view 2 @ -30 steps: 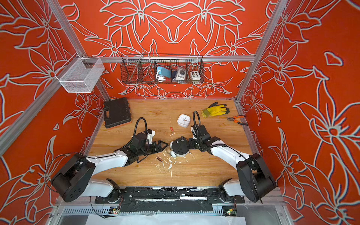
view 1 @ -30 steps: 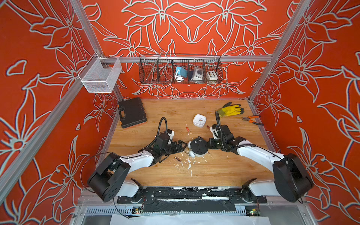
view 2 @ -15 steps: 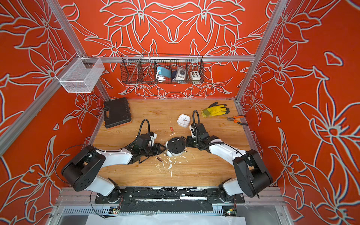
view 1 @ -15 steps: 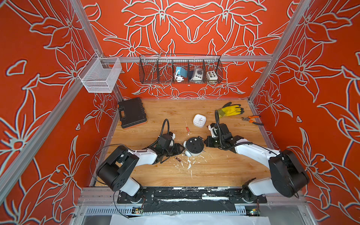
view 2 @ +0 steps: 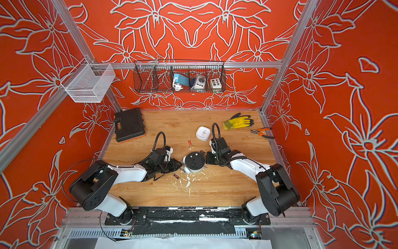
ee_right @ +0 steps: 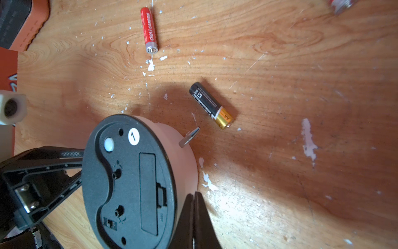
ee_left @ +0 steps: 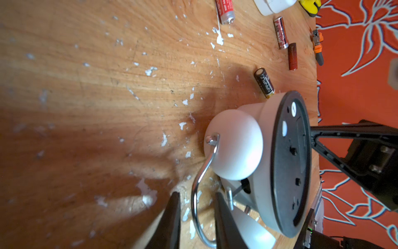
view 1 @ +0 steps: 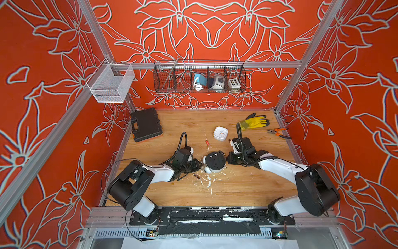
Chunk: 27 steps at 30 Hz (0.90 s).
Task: Insert the battery into the alarm
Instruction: Adjust the alarm at the center of the board.
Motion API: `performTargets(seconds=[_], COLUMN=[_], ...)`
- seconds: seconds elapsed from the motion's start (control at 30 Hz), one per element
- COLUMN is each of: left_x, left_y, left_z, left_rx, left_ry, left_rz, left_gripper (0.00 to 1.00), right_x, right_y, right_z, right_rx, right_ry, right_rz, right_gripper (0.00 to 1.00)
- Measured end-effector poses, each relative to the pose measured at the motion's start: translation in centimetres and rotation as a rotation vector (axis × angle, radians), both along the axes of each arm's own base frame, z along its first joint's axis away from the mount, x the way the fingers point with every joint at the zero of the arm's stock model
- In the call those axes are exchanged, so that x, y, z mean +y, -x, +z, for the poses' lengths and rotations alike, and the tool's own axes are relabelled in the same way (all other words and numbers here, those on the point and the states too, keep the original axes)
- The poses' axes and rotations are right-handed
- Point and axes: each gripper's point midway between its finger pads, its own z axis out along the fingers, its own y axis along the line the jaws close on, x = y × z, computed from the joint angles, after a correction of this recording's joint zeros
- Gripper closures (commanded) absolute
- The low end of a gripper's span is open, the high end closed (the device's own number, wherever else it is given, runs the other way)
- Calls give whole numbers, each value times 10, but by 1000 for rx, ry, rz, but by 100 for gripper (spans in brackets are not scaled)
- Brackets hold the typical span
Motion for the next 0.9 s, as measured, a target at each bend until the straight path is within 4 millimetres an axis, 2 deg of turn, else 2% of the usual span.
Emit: performTargets(seconds=[0.17,0.47,0.6,0.8,0.9], left_x=[0,0,-1,-2,-2], left_y=[0,0,-1,-1,-1], left_z=[-2,-4,-5,-5,-5], left_rx=[3,8,7,5,5], left_ry=[-3,-4,2,4,5], left_rz=[-1,-1,-3,-5,-5], left_gripper=[93,93,100,100,100], right_x=[-2,-4,-4,-1,2], right_y=[3,-2,-2,1,2], right_z=[6,38,41,45,47], right_rx=[-2,-79,-78,-77,-85], right_ry=[8,14,20,34,58], right_rz=[9,24,30,49,58], right_gripper=[88,83,81,78,72])
